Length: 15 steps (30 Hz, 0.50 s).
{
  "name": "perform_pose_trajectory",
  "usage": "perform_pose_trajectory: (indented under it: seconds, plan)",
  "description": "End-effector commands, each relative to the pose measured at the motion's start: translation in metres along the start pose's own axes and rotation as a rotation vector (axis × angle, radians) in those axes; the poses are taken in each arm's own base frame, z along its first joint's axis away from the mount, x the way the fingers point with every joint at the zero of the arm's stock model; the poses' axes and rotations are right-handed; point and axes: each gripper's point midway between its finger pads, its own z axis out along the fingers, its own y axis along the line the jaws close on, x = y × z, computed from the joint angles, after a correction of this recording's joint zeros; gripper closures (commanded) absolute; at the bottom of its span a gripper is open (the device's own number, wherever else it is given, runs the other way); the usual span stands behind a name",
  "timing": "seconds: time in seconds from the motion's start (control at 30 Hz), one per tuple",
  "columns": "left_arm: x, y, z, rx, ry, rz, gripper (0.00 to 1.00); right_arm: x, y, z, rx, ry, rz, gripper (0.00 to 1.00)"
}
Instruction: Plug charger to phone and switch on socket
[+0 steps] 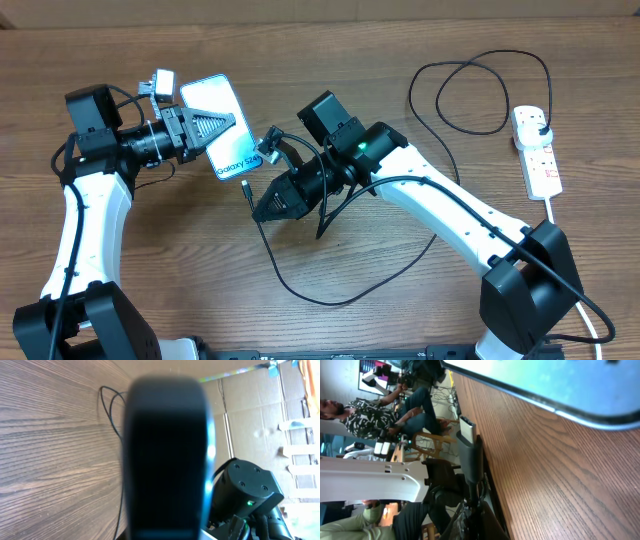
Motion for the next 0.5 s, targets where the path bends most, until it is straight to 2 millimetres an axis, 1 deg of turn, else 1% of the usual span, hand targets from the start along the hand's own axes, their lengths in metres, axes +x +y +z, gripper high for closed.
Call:
perform_pose_trajectory:
  seconds: [0.0,0.1,0.47]
  plan:
    - [0.0049,-0.0209,-0.0023,0.063,0.028,0.074,0.96,-0.0053,0.0080,-0.0051,-0.022,-0.016,-0.042,0.96]
    - [0.0055,-0.0211,-0.0024,0.065,0.031,0.050,0.96,-0.0056,0.0040,-0.0050,0.001,-0.018,-0.041,0.96]
    - [0.0067,-0.0220,-0.0022,0.071,0.036,0.041,0.95,-0.0081,0.0027,-0.0051,0.010,-0.027,-0.052,0.96]
